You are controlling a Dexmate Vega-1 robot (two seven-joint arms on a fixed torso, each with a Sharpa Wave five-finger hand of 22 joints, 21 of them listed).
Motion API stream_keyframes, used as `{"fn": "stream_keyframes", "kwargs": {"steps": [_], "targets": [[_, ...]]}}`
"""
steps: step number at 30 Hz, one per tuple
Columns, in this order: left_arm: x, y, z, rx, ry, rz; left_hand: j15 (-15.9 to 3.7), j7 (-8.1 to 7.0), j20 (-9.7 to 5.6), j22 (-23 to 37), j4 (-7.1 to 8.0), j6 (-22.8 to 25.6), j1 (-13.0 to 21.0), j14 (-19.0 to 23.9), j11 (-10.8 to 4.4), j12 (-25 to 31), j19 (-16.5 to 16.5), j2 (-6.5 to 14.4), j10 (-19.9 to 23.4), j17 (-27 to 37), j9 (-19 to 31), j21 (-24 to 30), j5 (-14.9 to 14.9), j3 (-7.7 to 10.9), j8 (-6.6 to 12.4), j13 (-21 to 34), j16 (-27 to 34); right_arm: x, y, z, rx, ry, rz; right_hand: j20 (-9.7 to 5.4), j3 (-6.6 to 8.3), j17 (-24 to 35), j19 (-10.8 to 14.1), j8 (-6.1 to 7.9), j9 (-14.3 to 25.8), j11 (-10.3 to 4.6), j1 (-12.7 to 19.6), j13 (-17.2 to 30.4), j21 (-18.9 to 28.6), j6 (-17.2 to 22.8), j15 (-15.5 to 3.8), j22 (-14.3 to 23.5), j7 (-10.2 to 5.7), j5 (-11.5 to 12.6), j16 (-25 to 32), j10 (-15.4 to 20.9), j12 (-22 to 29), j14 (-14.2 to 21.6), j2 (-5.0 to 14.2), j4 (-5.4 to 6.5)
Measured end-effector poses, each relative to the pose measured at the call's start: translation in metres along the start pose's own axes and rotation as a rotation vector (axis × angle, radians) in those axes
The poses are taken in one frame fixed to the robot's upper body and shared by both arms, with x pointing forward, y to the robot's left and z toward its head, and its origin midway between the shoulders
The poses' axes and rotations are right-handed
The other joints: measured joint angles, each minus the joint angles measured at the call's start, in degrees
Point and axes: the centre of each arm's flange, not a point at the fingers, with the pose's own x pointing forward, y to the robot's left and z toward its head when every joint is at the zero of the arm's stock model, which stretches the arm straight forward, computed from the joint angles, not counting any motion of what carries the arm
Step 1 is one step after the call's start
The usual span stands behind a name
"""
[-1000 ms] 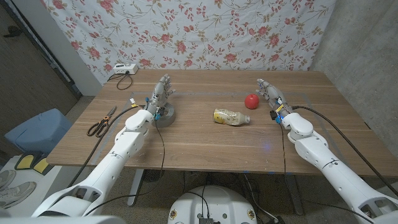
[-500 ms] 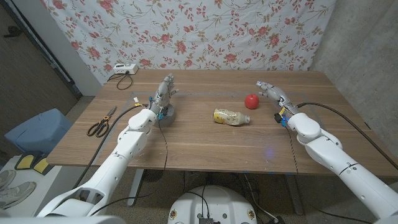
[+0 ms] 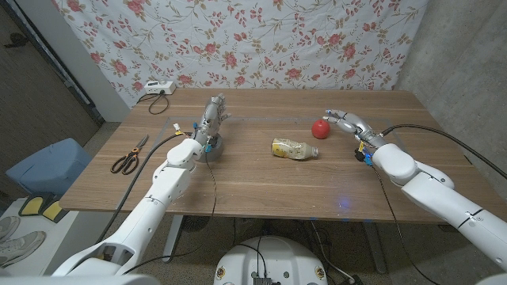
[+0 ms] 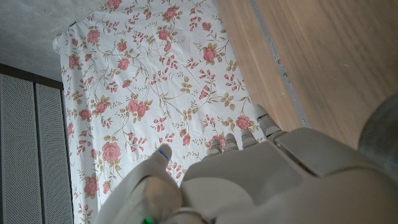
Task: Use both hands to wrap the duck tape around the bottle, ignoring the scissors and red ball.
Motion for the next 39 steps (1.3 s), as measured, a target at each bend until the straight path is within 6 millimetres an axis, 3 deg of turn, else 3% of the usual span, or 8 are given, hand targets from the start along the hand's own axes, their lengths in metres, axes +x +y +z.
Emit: {"fn": "stream_keyframes", "kwargs": {"steps": [17, 21, 22, 25, 34, 39], "targets": [[0.001, -0.011, 0.004, 0.005, -0.005, -0.014, 0.00, 0.00, 0.00, -0.01, 0.00, 0.00, 0.00, 0.00, -0.01, 0.00, 0.00, 0.00, 0.00, 0.01, -0.01, -0.25, 0.21, 0.00, -0.48, -0.01, -0.33, -0.018, 0.010, 0.023, -0.248, 0.072, 0.102, 0.59, 0.63, 0.27, 0.60, 0.00, -0.01, 0.29, 2.10, 0.27, -0.11, -0.05, 0.09, -0.01, 0.02, -0.44, 0.00, 0.29, 0.00, 0.71, -0.59, -0.96], [0.001, -0.011, 0.004, 0.005, -0.001, -0.013, 0.00, 0.00, 0.00, -0.01, 0.00, 0.00, 0.00, 0.00, -0.01, 0.00, 0.00, 0.00, 0.00, 0.01, -0.01, -0.60, 0.21, 0.00, -0.48, -0.01, -0.33, -0.020, 0.015, 0.039, -0.266, 0.032, 0.124, 0.59, 0.40, 0.27, 0.60, -0.24, -0.01, 0.27, 2.54, 0.27, -0.43, -0.95, 0.09, -0.01, -0.12, -0.57, 0.00, 0.24, 0.00, 0.70, -1.03, -1.19], [0.001, -0.010, 0.004, 0.005, -0.001, -0.013, 0.00, 0.00, -0.01, -0.01, 0.00, 0.00, 0.00, 0.00, -0.01, 0.00, 0.00, 0.00, 0.00, 0.01, -0.01, -0.69, 0.21, 0.00, -0.48, 0.03, -0.33, -0.020, 0.012, 0.031, -0.324, 0.092, 0.131, 0.59, 0.40, 0.26, 0.60, -0.24, -0.01, 0.11, 2.59, 0.27, -0.43, -1.06, 0.09, -0.01, 0.01, -0.82, 0.00, -0.01, 0.00, 0.70, -1.08, -1.18], [0.000, -0.012, 0.006, 0.006, -0.006, -0.017, 0.00, 0.00, -0.01, -0.01, 0.00, 0.00, 0.00, 0.00, -0.01, -0.26, 0.00, 0.00, 0.00, 0.01, -0.01, -0.70, 0.21, 0.00, -0.48, 0.28, -0.33, -0.021, 0.015, 0.036, -0.351, 0.093, 0.142, 0.58, 0.40, 0.26, 0.60, -0.24, -0.01, 0.19, 2.88, 0.27, -0.43, -1.06, 0.09, -0.01, 0.01, -0.89, 0.00, -0.28, 0.00, 0.70, -1.37, -1.18], [-0.002, -0.013, 0.005, 0.003, -0.006, -0.016, -0.01, 0.01, -0.01, -0.02, 0.00, 0.00, 0.00, 0.00, -0.01, -0.35, 0.00, 0.00, 0.00, 0.15, -0.01, -0.69, 0.20, 0.00, -0.70, 0.28, -0.54, -0.022, 0.028, 0.055, -0.470, 0.098, 0.180, 0.76, 0.72, 0.26, 2.70, -0.24, 0.27, -0.15, 6.66, 0.48, -0.43, -1.06, -2.55, -0.01, 0.00, -0.81, 0.67, 0.06, 0.00, 3.40, -3.03, -1.51], [-0.004, -0.012, 0.005, 0.001, -0.006, -0.014, 0.00, 0.01, -0.01, -0.02, 0.00, 0.00, 0.00, 0.00, -0.01, -0.35, 0.00, 0.00, 0.00, 0.15, -0.01, -1.10, 0.20, 0.00, -0.70, 0.28, -0.54, -0.021, 0.033, 0.062, -0.562, 0.124, 0.194, 0.75, 0.95, 0.54, 3.30, -0.24, 0.27, -0.12, 7.87, 0.53, -0.43, -1.04, -2.77, -0.01, 0.01, -0.45, 0.67, 0.71, 0.00, 4.19, -3.79, -1.74]]}}
